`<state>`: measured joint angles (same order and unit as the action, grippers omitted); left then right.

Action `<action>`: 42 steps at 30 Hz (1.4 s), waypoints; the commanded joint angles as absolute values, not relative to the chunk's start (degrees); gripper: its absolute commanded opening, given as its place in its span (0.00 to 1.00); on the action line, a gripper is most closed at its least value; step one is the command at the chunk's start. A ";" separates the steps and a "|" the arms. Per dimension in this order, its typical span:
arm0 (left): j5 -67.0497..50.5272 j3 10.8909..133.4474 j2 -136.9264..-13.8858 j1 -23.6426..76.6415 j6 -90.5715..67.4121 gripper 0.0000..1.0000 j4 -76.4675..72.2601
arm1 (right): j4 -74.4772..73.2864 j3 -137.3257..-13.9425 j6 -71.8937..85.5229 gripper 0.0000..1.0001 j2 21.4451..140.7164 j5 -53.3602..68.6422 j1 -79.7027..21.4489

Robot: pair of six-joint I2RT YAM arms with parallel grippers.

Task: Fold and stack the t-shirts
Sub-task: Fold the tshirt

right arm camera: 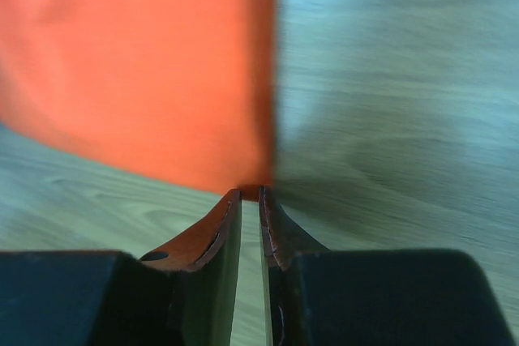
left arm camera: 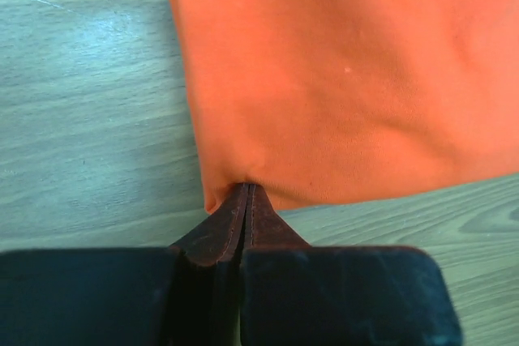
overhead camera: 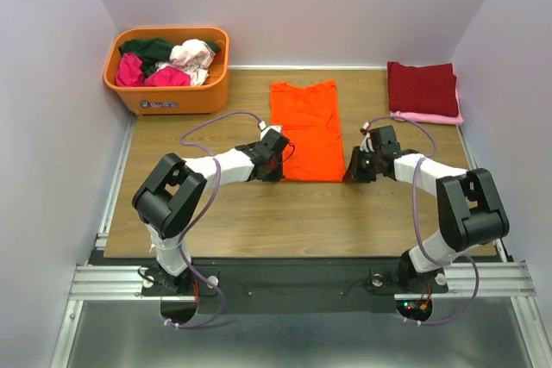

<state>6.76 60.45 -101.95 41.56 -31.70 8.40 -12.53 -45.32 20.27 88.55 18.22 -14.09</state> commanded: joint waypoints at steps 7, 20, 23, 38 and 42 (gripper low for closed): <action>4.66 51.15 -94.41 39.29 -34.28 0.13 10.72 | -7.38 -44.28 21.53 0.21 84.91 22.49 -9.05; 1.51 70.21 -99.37 31.38 -25.06 0.34 7.65 | -3.17 -64.76 24.70 0.31 99.90 34.98 -9.14; 0.26 75.56 -103.96 29.71 -22.25 0.27 7.47 | -1.50 -69.76 25.48 0.31 104.31 37.08 -9.05; -4.48 81.21 -117.86 25.14 -21.80 0.20 5.63 | 1.14 -71.46 23.73 0.30 119.00 34.81 -3.18; -4.75 80.33 -116.72 24.70 -22.32 0.20 5.80 | 0.88 -71.80 23.20 0.30 117.96 34.28 -1.85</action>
